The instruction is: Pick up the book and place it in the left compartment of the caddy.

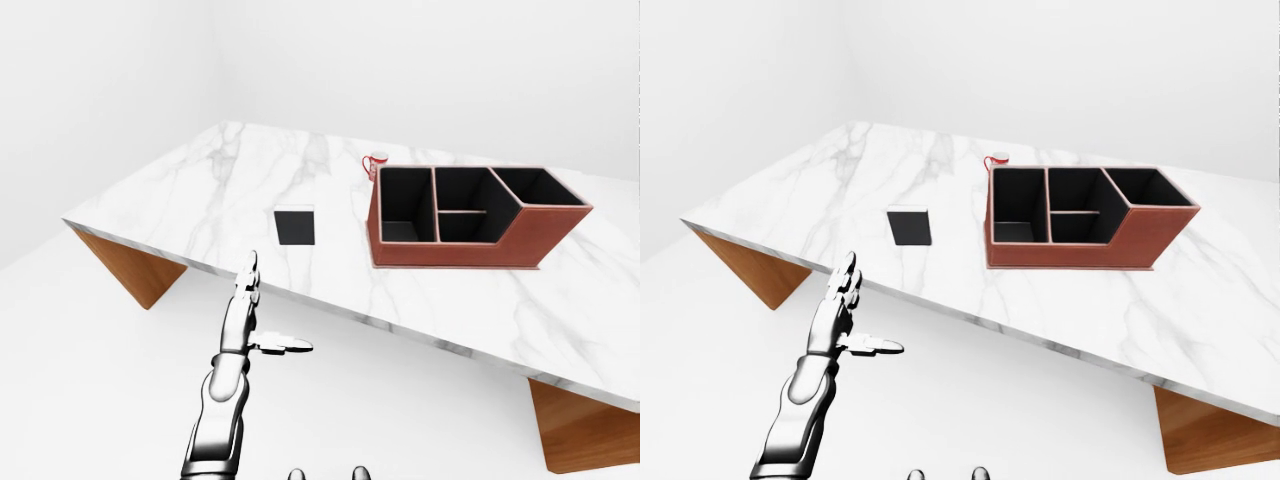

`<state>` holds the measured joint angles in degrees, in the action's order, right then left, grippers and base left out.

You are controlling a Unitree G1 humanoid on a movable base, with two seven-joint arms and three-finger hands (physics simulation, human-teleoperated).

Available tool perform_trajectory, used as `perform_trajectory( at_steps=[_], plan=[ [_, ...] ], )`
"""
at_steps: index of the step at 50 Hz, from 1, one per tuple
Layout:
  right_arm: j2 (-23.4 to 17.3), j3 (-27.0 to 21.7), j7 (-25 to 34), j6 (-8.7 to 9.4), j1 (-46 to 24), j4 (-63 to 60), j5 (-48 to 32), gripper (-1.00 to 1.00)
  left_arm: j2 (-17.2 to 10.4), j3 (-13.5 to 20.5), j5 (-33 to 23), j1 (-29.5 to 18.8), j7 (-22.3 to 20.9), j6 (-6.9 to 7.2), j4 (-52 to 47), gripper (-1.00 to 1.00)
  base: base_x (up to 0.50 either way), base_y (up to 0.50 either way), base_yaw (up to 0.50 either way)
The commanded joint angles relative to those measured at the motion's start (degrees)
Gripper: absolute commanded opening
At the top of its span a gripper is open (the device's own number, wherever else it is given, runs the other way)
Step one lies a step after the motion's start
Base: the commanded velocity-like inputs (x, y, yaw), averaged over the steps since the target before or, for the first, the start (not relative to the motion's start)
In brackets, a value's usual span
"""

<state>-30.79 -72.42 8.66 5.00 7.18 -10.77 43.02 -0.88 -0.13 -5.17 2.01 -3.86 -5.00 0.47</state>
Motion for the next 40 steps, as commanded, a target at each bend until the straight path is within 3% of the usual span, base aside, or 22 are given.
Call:
perform_trajectory(
  at_steps=[1, 40],
  plan=[
    [0.0, -0.1, 0.0, 0.00, 0.0, 0.0, 0.0, 1.00, 0.0, -0.1, -0.1, 0.0, 0.0, 0.00, -0.2, 1.00, 0.11, -0.29, 0.00],
    [0.0, 0.2, -0.4, 0.00, -0.2, 0.3, -0.3, 1.00, -0.1, 0.4, 0.4, -0.6, 0.1, 0.00, 1.7, 1.00, 0.11, -0.28, 0.00]
  ],
)
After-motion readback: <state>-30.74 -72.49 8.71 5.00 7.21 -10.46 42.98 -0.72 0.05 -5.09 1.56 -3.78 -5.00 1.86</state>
